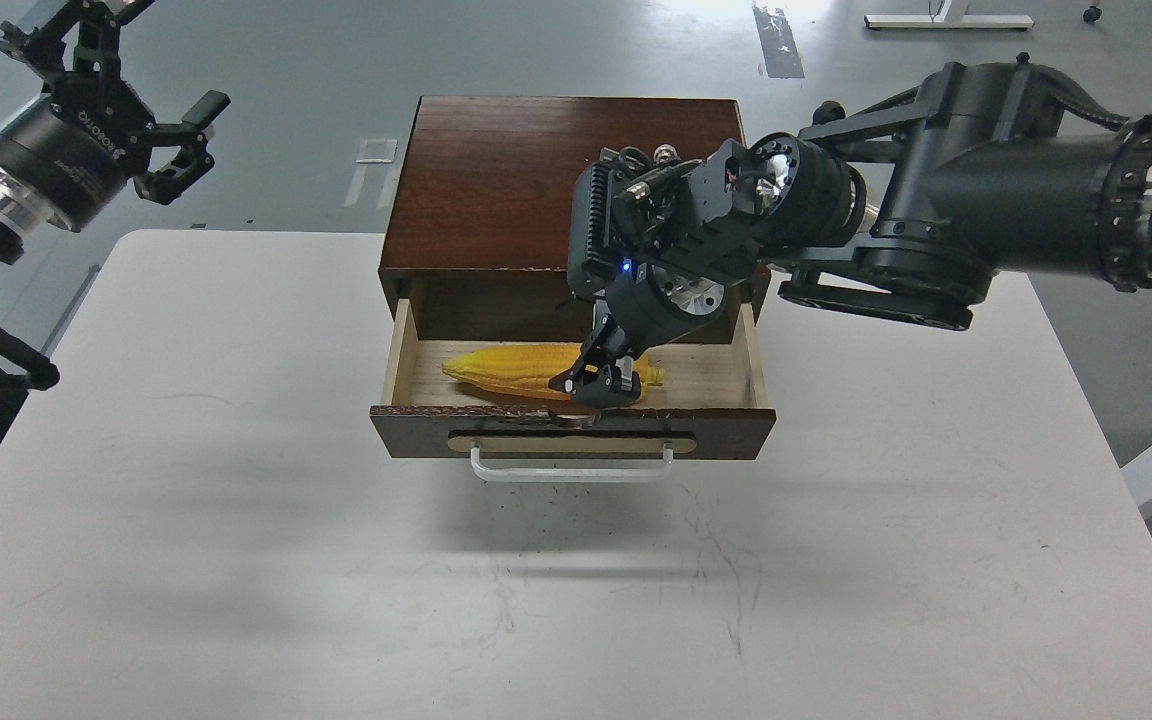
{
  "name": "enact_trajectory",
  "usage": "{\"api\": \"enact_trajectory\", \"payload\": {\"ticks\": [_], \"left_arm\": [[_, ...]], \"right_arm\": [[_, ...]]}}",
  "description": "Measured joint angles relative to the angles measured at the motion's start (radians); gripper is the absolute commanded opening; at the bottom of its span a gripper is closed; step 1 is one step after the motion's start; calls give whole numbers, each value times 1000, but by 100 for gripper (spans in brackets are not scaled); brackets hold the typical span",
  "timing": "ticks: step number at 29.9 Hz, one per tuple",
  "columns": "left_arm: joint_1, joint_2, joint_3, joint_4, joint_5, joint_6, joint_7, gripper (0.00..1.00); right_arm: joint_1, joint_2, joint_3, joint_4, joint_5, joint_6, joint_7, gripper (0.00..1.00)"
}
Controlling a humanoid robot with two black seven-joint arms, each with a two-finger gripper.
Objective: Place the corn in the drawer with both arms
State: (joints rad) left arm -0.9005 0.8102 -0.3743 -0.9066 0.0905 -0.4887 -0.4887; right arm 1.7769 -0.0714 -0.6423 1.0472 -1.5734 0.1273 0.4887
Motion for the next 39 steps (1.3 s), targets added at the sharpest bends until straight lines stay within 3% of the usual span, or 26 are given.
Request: {"api": "enact_trajectory", "payload": {"ticks": [3, 6, 9, 15, 20, 25, 29, 39], "left_arm": [[0, 0, 0, 0, 0, 0, 0, 99], [0, 0, 0, 0, 0, 0, 0, 99], [0, 2, -5, 0, 0, 0, 0, 99], [0, 1, -9, 0, 0, 0, 0, 99], [1, -9, -10, -1, 0, 0, 0, 99], [10, -19, -10, -12, 0, 0, 0, 99], [27, -25, -10, -27, 0, 0, 0, 99], [67, -59, -13, -31, 0, 0, 0, 99]], "right_arm": [[21, -12, 18, 4, 9, 0, 0, 83], [62, -48, 60, 6, 72, 0, 0, 95], [100, -98, 100, 8, 185, 5, 0, 99], [129, -252, 193, 4, 485, 12, 0, 100], [49, -411, 232, 2, 760, 12, 0, 100], [-150, -557, 316, -7, 994, -3, 0, 100], [-384, -606, 478, -28, 1133, -8, 0, 100], [-890, -524, 929, -132, 1281, -10, 0, 100]]}}
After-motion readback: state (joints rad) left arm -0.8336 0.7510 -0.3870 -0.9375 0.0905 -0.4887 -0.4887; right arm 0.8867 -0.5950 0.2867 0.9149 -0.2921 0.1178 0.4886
